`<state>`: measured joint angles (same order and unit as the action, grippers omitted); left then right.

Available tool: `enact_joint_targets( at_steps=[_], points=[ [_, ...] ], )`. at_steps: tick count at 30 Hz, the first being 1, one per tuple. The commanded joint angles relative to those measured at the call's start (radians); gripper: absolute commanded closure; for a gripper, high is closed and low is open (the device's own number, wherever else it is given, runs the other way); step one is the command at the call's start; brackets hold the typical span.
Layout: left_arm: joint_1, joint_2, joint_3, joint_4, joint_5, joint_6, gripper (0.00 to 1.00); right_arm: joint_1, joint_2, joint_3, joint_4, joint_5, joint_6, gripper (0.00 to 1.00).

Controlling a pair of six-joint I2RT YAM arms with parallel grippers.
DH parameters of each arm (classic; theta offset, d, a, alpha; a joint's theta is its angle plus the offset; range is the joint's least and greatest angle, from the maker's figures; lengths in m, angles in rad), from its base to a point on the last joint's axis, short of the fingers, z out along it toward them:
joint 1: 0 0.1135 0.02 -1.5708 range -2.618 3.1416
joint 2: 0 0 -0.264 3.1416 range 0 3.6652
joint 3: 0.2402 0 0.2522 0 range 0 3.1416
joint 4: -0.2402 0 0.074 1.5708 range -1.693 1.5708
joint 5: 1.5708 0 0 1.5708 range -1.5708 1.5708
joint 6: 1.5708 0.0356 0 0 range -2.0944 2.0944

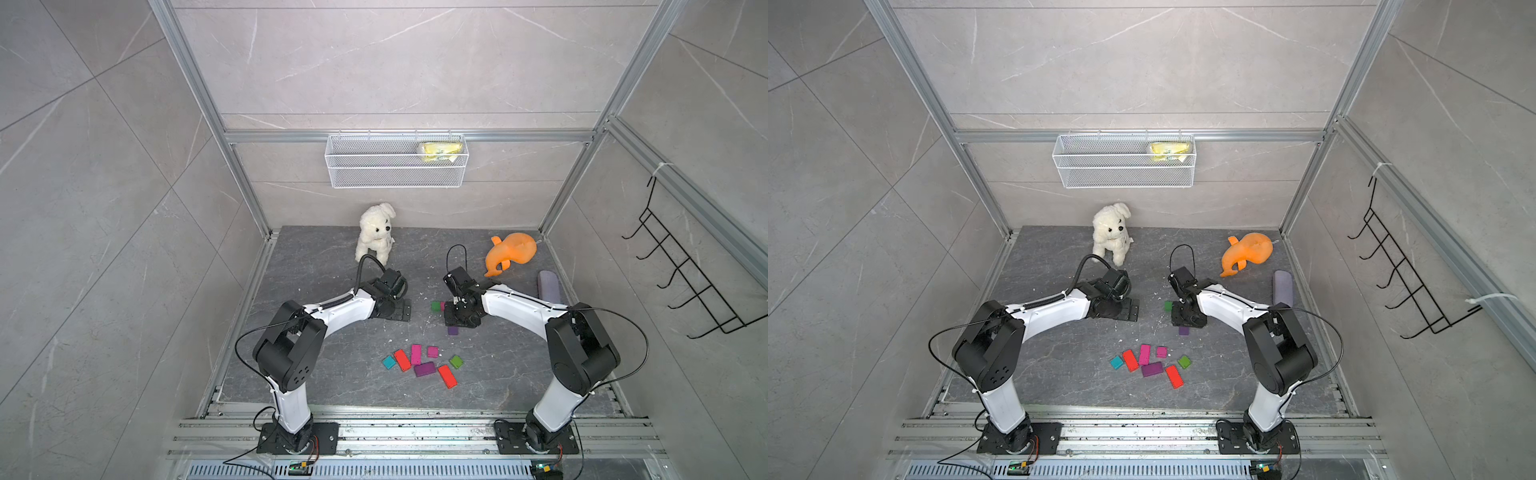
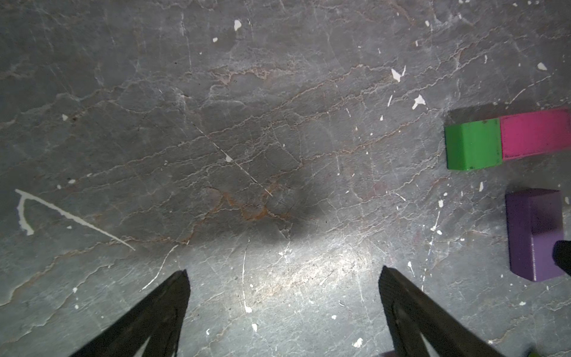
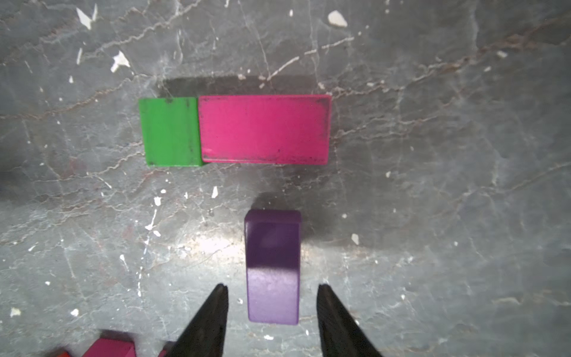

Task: Assemble the number 7 with building blocks
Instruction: Place the building block at the center of the board, then assemble the building block at the center of the board.

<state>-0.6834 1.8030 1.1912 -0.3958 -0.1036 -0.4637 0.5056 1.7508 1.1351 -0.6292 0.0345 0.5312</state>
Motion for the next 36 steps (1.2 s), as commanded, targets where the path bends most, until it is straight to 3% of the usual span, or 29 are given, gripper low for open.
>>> enact_joint_targets(
  at_steps=[1,10,20,36],
  points=[
    [0.005,-0.033,-0.005,0.006,-0.002,-0.009,0.0,0.008,0.032,0.001,0.014,-0.005,0.02,0.51],
    [0.005,-0.03,-0.01,0.012,0.004,-0.012,0.0,0.016,0.087,0.031,0.008,-0.005,0.012,0.52],
    [0.005,-0.03,-0.009,0.015,0.012,-0.01,0.0,0.016,0.101,0.045,-0.017,0.037,0.014,0.67],
    [0.005,-0.018,0.004,0.018,0.036,-0.009,0.0,-0.01,0.145,0.089,-0.057,0.062,-0.001,0.65]
  ],
)
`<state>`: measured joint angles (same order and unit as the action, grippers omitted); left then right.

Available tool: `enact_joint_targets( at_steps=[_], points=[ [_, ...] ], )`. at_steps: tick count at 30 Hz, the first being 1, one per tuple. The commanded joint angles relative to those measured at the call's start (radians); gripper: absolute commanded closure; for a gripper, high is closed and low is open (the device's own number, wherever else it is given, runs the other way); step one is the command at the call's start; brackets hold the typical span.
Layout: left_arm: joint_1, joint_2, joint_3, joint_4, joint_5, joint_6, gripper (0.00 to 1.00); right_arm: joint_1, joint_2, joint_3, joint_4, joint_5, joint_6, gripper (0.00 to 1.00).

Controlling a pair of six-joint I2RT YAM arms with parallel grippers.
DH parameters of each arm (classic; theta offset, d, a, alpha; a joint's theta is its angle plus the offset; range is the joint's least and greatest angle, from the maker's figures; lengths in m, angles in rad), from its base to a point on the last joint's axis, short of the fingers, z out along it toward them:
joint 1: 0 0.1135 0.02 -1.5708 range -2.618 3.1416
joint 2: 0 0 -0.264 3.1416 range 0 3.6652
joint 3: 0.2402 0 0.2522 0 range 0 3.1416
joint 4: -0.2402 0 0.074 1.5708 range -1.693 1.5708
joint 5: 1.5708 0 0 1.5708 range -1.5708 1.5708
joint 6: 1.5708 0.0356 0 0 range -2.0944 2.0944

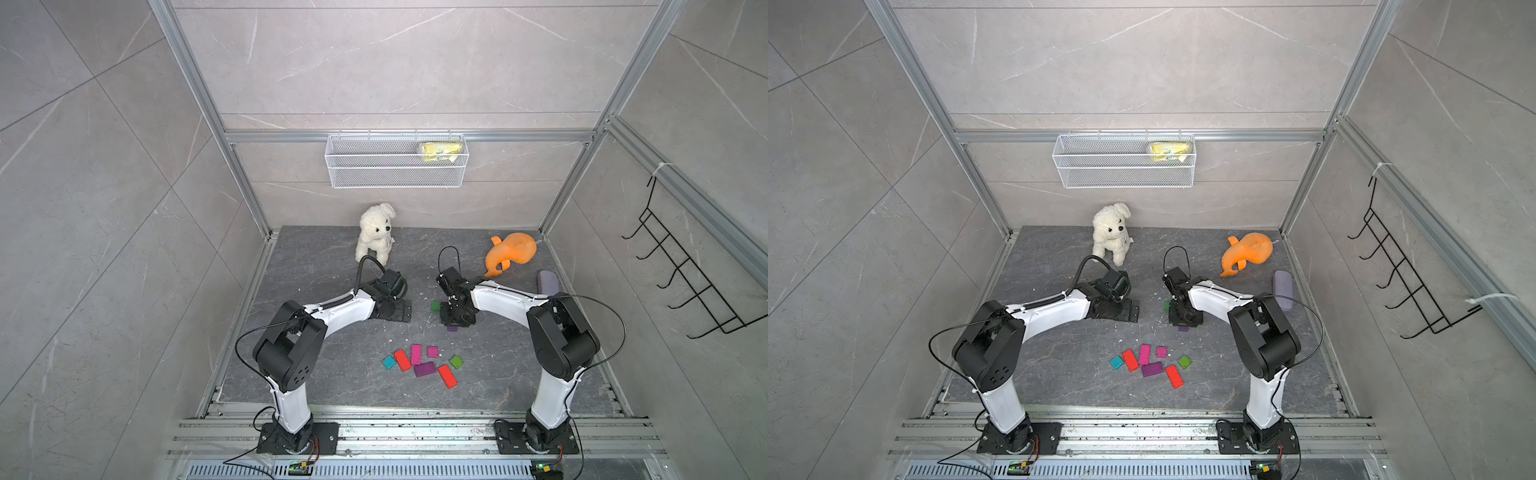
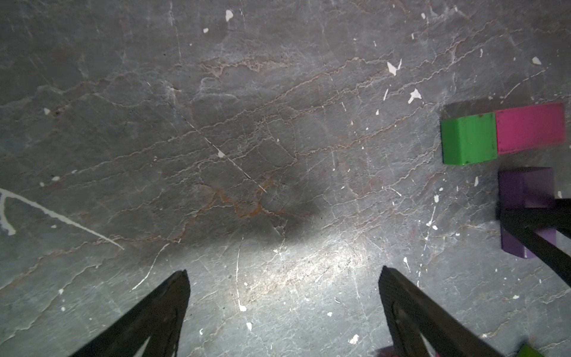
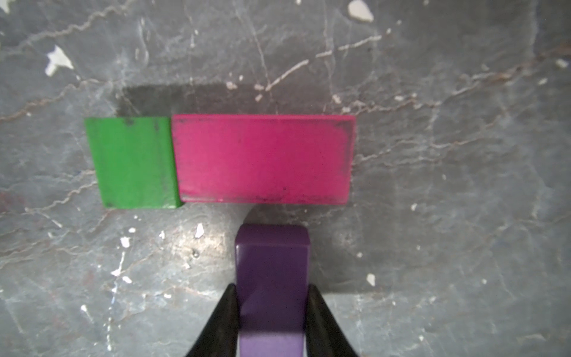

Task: Assemble the number 7 with building blocks
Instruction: Assemble the building block at the center of the board.

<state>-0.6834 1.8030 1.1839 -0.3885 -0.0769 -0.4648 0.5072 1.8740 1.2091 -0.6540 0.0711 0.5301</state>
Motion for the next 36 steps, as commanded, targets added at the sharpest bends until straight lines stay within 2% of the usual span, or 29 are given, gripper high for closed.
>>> enact_joint_targets(
  at_steps=[1,5,11,22,36],
  points=[
    [0.005,-0.015,0.013,0.011,0.009,-0.007,0.0,-0.013,0.022,0.017,-0.035,0.025,-0.001,0.64],
    [0.005,-0.009,0.017,0.01,0.013,-0.007,0.0,-0.014,0.018,0.019,-0.039,0.022,-0.002,0.55],
    [0.005,-0.009,0.017,0.01,0.011,-0.006,0.0,-0.014,-0.019,0.02,-0.037,0.026,-0.007,0.54],
    [0.005,-0.013,0.013,0.01,0.006,-0.008,0.0,-0.013,-0.001,0.033,-0.043,0.03,-0.022,0.62],
    [0.005,-0.004,0.016,0.007,0.011,-0.007,0.0,-0.013,0.028,0.061,-0.068,0.053,-0.033,0.63]
  ],
)
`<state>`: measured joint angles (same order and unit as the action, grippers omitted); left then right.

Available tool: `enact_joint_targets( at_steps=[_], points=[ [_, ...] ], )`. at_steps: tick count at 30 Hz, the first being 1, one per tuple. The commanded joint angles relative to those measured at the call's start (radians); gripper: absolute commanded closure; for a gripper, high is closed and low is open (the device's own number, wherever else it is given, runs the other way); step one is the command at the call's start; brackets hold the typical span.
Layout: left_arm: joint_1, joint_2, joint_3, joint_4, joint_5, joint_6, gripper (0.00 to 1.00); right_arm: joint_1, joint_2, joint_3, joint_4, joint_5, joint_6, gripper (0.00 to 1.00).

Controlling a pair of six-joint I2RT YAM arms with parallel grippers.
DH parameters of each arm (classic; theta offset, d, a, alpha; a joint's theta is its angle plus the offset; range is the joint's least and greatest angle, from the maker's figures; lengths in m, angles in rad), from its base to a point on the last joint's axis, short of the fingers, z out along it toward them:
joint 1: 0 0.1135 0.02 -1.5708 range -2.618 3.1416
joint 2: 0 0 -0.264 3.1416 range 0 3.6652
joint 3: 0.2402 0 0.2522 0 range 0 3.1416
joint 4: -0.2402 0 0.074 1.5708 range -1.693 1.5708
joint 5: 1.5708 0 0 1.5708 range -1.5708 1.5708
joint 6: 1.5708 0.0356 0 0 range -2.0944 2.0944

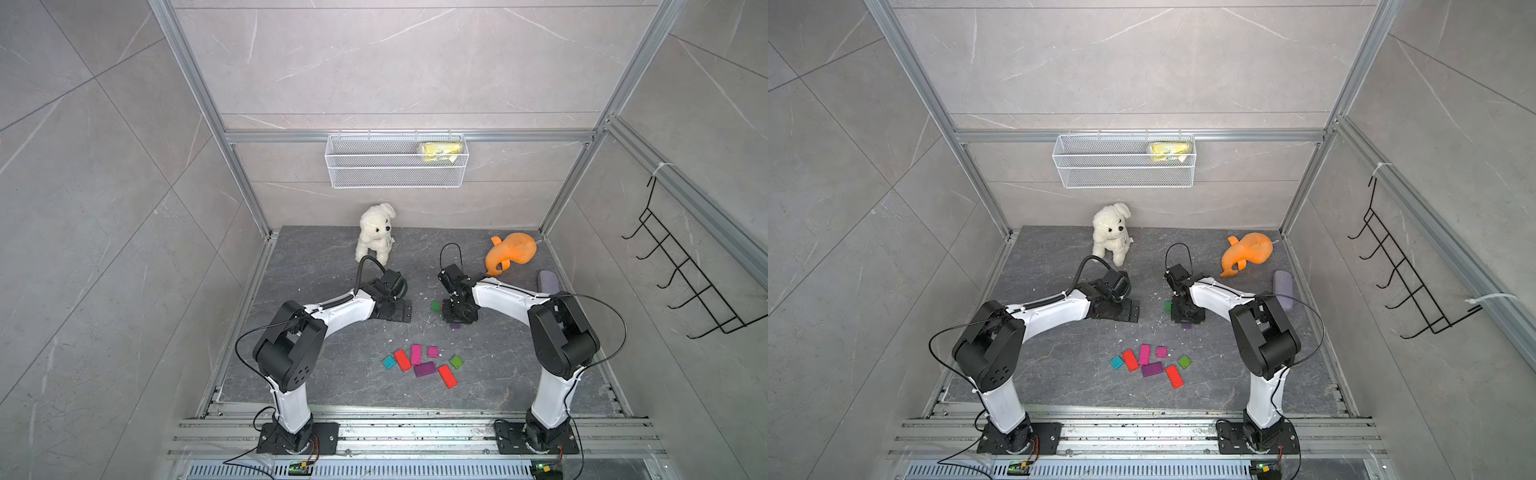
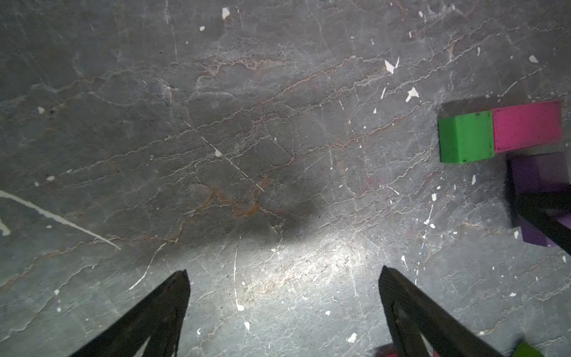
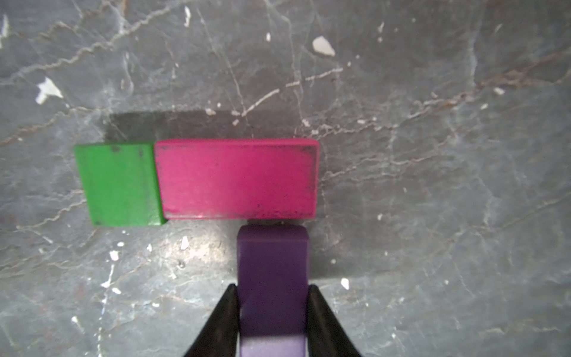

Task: Assemble the number 7 with building blocks
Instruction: Assemble the building block at the center of the board.

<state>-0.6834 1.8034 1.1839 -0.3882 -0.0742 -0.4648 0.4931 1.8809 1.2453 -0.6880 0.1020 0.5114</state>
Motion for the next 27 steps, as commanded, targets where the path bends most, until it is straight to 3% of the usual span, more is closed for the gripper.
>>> enact_joint_targets(
  at_steps=[1,9,27],
  points=[
    [0.005,-0.004,0.016,0.006,0.007,-0.006,0.0,0.002,0.023,0.023,-0.035,0.021,-0.014,0.63],
    [0.005,-0.002,0.016,0.006,0.007,-0.006,0.0,0.001,0.022,0.025,-0.04,0.027,-0.012,0.58],
    [0.005,-0.007,0.01,0.009,0.003,-0.008,0.0,0.004,0.025,0.04,-0.041,0.031,-0.012,0.61]
  ],
)
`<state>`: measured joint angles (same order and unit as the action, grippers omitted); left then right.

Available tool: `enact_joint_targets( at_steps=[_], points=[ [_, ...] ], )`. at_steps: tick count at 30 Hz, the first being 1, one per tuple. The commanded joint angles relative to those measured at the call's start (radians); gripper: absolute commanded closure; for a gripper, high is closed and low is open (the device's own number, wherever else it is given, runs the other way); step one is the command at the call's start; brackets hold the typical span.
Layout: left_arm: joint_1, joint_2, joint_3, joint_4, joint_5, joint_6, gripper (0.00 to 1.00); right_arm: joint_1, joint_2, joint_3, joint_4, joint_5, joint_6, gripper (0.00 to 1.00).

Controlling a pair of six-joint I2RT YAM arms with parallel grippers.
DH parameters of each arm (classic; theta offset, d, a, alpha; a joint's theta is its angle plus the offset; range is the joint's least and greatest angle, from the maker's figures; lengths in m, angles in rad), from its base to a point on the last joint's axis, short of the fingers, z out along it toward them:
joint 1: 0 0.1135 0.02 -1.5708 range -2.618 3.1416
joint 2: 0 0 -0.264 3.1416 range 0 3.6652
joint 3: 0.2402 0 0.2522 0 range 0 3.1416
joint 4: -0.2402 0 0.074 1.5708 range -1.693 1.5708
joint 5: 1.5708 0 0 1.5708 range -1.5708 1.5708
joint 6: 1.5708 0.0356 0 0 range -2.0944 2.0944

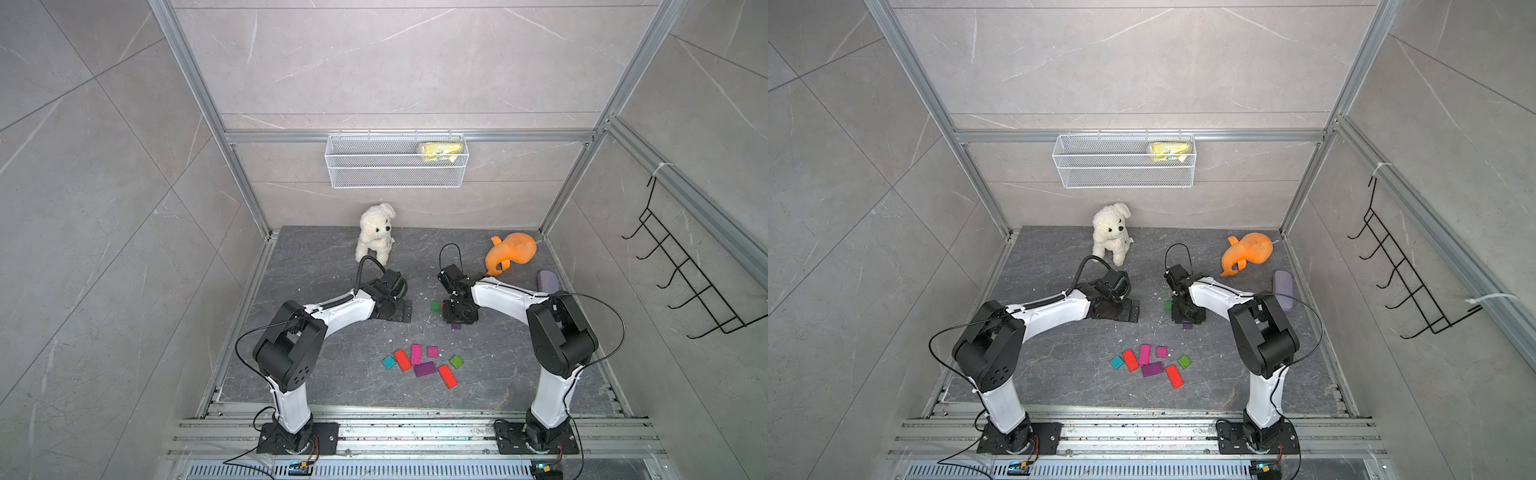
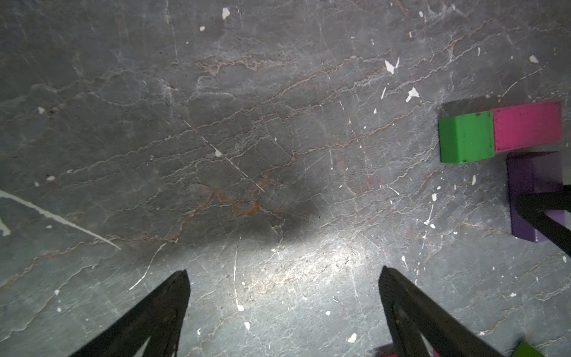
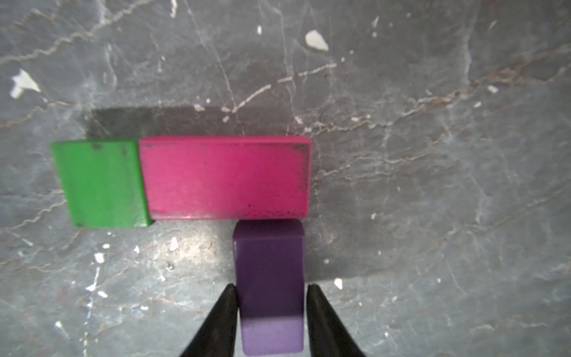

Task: Assemble the number 7 with building blocks
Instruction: Assemble the building block at the center of the board.

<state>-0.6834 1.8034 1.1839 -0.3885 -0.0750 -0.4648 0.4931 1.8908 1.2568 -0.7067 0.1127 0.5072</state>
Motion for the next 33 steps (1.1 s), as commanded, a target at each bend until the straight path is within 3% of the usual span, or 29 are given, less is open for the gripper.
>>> enact_joint_targets(
  at_steps=[1,33],
  points=[
    [0.005,-0.007,0.01,0.011,0.004,-0.008,0.0,0.002,0.016,0.031,-0.022,0.021,-0.008,0.61],
    [0.005,0.002,0.005,0.016,0.006,-0.011,0.0,0.002,0.057,0.058,-0.045,0.039,-0.01,0.63]
  ],
)
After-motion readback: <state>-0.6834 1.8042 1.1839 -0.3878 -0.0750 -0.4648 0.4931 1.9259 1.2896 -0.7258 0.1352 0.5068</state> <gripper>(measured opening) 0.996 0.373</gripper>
